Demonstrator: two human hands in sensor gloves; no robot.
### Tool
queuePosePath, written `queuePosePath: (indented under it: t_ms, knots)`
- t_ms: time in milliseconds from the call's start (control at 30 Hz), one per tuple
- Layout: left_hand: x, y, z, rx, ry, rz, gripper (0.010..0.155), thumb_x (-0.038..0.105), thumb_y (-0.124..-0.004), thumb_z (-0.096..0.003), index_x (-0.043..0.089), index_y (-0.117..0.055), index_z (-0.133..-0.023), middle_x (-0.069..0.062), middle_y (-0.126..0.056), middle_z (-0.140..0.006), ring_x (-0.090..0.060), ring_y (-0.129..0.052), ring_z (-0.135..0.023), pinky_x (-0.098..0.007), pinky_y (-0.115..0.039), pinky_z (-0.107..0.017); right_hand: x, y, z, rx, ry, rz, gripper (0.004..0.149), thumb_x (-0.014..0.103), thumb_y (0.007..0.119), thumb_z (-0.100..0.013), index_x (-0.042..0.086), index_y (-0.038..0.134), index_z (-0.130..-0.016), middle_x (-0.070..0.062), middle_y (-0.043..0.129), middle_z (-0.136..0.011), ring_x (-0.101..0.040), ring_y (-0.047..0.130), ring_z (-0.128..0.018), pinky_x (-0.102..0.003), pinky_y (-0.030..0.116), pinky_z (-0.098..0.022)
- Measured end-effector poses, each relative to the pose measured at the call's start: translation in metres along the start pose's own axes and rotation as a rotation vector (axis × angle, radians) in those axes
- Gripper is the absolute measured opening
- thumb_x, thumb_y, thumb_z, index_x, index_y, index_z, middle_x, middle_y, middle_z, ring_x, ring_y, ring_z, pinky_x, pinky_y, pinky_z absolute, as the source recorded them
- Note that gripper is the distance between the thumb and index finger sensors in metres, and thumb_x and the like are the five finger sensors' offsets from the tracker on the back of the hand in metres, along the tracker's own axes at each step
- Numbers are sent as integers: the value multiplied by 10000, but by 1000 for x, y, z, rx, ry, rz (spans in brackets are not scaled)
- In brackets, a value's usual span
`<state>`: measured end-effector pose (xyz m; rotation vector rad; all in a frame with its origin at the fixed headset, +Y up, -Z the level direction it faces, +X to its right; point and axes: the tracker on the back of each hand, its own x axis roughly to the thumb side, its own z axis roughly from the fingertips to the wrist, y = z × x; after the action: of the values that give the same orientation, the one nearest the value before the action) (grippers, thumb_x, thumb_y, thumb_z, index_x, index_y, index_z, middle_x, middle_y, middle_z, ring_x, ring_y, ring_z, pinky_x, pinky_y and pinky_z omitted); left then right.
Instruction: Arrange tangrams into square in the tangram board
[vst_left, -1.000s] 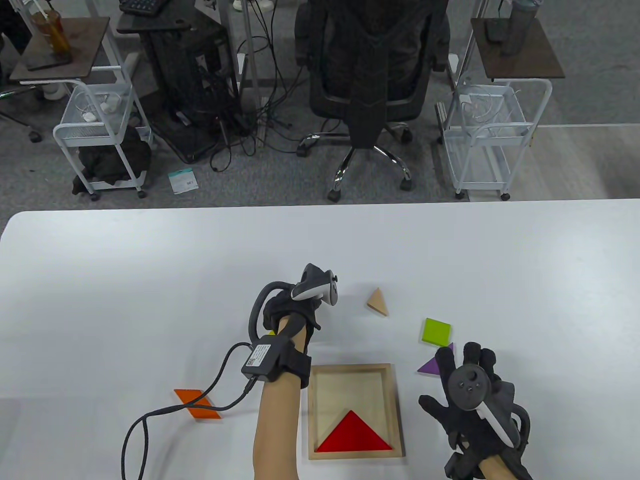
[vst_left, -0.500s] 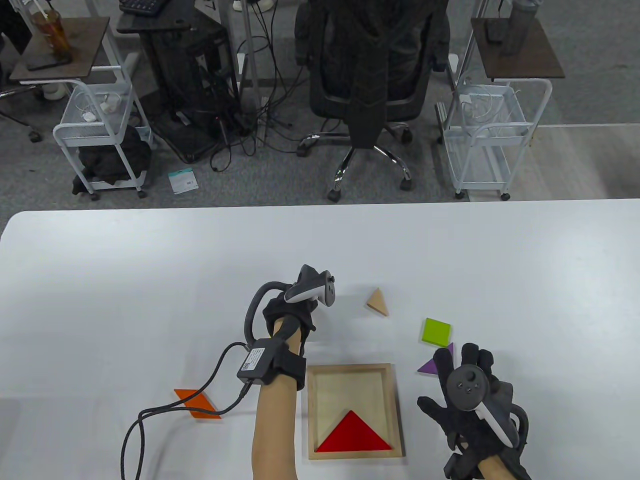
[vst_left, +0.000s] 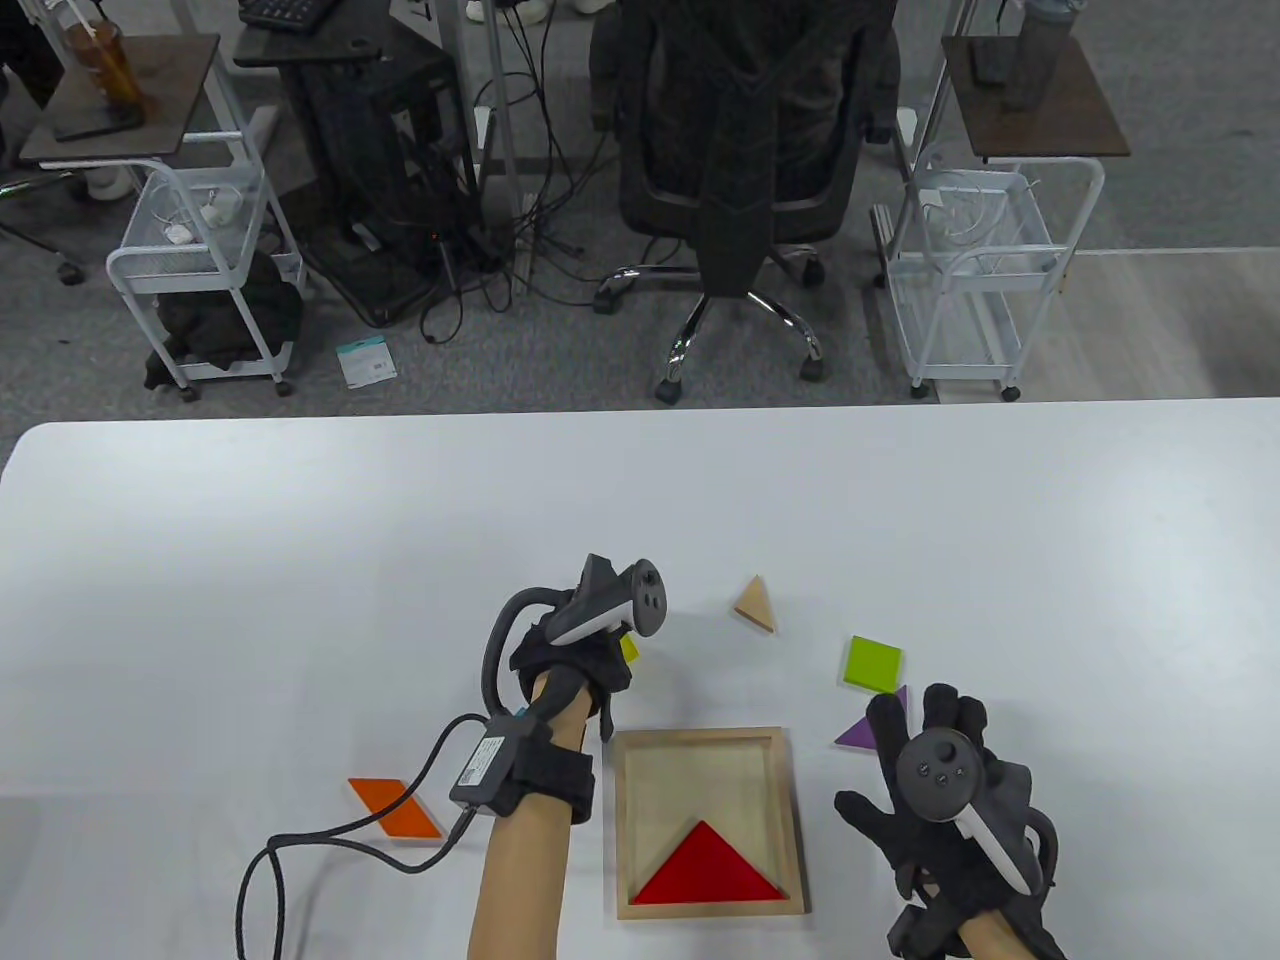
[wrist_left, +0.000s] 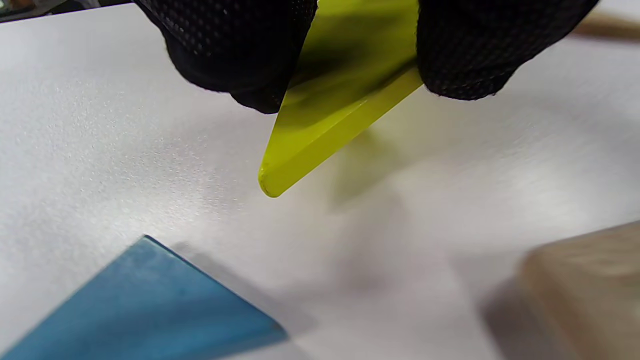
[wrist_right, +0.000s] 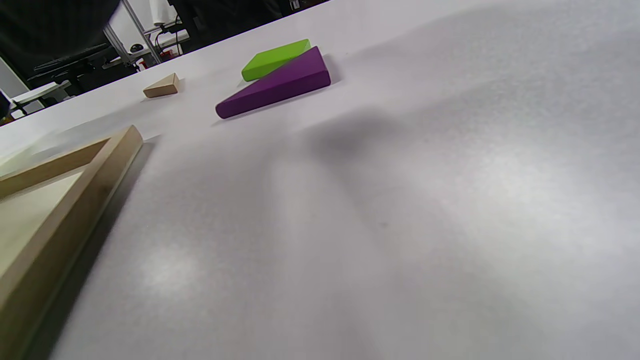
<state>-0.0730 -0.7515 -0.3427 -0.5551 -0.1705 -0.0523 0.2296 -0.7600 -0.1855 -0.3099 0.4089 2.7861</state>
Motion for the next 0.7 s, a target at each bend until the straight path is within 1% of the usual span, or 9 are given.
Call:
queuePosePath:
  t_ms: [167,300,433,567,700]
  knots:
    - [7,-2,37,67,-41,169,723,490,-803,-466,389,-368,-1035,-358,-609,-948,-409,-922,-659,-273,-930,-395,3,-1,4,-15,-21,9,909,651,669,-317,526,66,-986,66,-219,-1020,-232,-212,-986,-506,131,-846]
    - [20,-16,71,121,-59,238,717,507,-798,-469,366,-389,-1042,-363,-645,-920,-388,-946,-623,-257,-941,-388,6,-2,9,-43,-47,18,911,654,665,-315,518,67,-988,55,-212,-1022,-241,-201,-988,-508,146,-844]
    - [28,-31,94,124,-38,276,714,513,-792,-476,353,-390,-1045,-368,-659,-906,-382,-953,-606,-251,-945,-385,8,-1,12,-56,-63,31,914,658,662,-311,512,68,-990,44,-206,-1024,-253,-188,-991,-510,161,-842]
    - [33,-40,108,131,-28,260,714,517,-785,-481,343,-388,-1048,-367,-670,-898,-372,-960,-591,-245,-945,-368,7,-2,14,-74,-60,27,912,657,662,-313,510,68,-990,42,-204,-1023,-254,-185,-990,-510,166,-841]
    - [42,-53,112,112,-26,220,714,515,-783,-484,338,-386,-1050,-369,-669,-900,-376,-953,-591,-264,-936,-363,6,-3,15,-83,-63,25,912,657,661,-312,508,69,-990,41,-204,-1023,-256,-184,-990,-510,167,-841]
